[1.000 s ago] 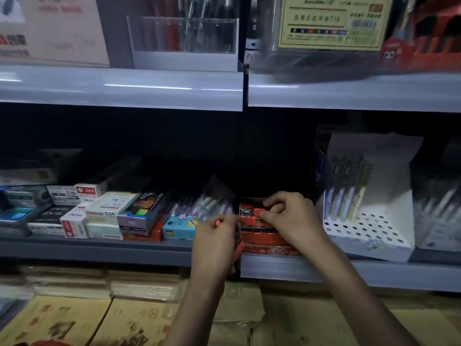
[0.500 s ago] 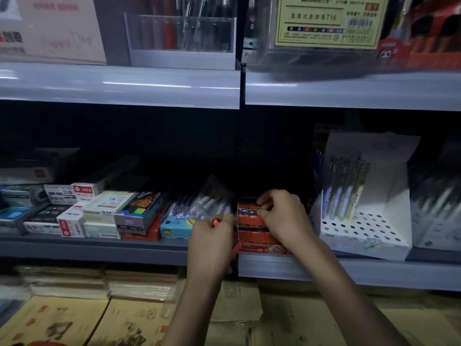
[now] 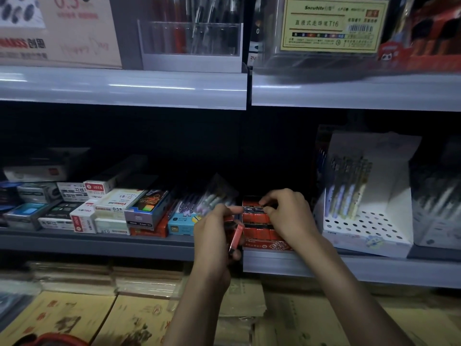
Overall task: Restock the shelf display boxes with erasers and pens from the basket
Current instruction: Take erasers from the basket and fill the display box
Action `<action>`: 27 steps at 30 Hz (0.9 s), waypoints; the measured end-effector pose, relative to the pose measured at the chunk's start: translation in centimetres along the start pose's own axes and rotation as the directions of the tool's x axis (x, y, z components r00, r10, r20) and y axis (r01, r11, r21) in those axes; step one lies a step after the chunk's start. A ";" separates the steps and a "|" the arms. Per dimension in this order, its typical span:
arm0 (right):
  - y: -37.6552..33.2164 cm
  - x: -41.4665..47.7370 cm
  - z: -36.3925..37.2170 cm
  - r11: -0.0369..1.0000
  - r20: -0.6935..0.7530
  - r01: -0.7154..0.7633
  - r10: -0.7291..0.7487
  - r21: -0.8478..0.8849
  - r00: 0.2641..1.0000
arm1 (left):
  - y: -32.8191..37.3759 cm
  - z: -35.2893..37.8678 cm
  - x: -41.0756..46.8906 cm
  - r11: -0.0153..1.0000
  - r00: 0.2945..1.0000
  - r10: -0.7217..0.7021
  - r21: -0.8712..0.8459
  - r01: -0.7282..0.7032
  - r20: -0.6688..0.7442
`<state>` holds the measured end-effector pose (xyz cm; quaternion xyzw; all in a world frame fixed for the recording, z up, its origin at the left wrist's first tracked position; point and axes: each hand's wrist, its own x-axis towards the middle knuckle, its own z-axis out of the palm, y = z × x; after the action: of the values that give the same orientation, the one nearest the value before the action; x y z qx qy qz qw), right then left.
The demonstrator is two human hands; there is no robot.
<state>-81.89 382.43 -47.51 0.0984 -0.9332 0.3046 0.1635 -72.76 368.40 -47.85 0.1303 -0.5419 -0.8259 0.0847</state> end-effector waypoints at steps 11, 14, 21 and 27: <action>-0.2 -0.4 -0.7 0.999 0.000 0.013 -0.013 -0.030 1.000 | -0.1 0.3 -0.2 0.989 0.996 -0.072 -0.122 0.078 0.054; -0.7 -0.8 -1.5 0.999 -0.029 0.010 -0.009 0.037 1.000 | 0.3 0.3 -0.4 0.978 0.993 -0.082 -0.186 0.098 0.090; -5.1 -3.5 -6.3 0.850 0.226 -0.025 -0.111 0.526 0.968 | 0.6 0.5 -0.5 0.994 0.995 -0.055 -0.085 0.062 0.083; -5.7 -4.4 -5.9 0.845 0.408 -0.008 -0.250 0.534 0.878 | 0.9 1.4 -1.2 0.999 1.000 -0.014 0.043 0.015 -0.015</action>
<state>-74.73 381.86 -41.60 0.2691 -0.8185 0.5018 -0.0767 -72.04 369.65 -46.34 0.1423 -0.5581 -0.8136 0.0799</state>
